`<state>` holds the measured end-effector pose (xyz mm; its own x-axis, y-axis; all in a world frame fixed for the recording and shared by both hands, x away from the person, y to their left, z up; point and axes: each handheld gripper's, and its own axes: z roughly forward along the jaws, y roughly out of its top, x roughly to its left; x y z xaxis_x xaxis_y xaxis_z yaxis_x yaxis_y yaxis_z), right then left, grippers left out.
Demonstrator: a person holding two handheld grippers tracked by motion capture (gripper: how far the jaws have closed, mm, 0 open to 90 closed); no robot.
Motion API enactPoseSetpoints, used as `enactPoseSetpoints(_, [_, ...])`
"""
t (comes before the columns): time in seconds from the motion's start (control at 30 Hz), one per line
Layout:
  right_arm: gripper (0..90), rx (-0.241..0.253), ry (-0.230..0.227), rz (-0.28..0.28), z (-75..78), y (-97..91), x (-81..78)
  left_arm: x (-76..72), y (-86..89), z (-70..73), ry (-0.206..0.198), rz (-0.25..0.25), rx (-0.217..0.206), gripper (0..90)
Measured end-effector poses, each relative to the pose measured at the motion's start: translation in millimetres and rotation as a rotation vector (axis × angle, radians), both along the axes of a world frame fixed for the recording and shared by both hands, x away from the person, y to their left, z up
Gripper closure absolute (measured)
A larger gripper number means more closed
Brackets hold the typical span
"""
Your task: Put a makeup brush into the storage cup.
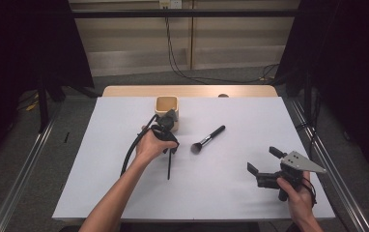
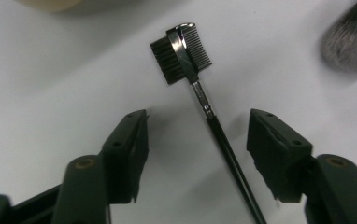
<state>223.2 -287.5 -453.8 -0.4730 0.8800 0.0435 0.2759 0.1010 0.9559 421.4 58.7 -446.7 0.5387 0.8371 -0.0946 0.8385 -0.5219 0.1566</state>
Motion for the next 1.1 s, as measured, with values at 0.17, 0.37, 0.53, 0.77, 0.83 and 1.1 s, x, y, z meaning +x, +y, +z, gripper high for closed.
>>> enactPoseSetpoints(0.17, [0.0,-0.003,0.001,0.002,-0.3,0.3,0.7,-1.2,-7.9,-1.7,-0.014,-0.001,0.072,47.2])
enactPoseSetpoints(0.37, [0.0,-0.002,0.003,0.003,-0.6,0.3,0.5,-1.6,-13.3,-0.8,0.018,0.015,0.084,59.7])
enactPoseSetpoints(0.53, [0.0,-0.005,0.001,0.005,-0.4,0.6,0.1,0.7,-10.3,-0.3,0.041,0.028,0.077,70.6])
enactPoseSetpoints(0.77, [0.0,-0.003,0.003,0.004,-0.5,0.4,0.0,3.3,-2.5,-0.7,0.053,0.025,0.059,84.4])
enactPoseSetpoints(0.83, [0.0,-0.004,0.005,0.004,-0.5,0.2,-0.1,2.8,-1.2,-1.0,0.051,0.024,0.045,85.6])
enactPoseSetpoints(1.1, [0.0,-0.005,0.002,0.003,-0.5,-0.4,-0.6,3.5,3.1,-1.0,0.053,0.010,0.013,86.1])
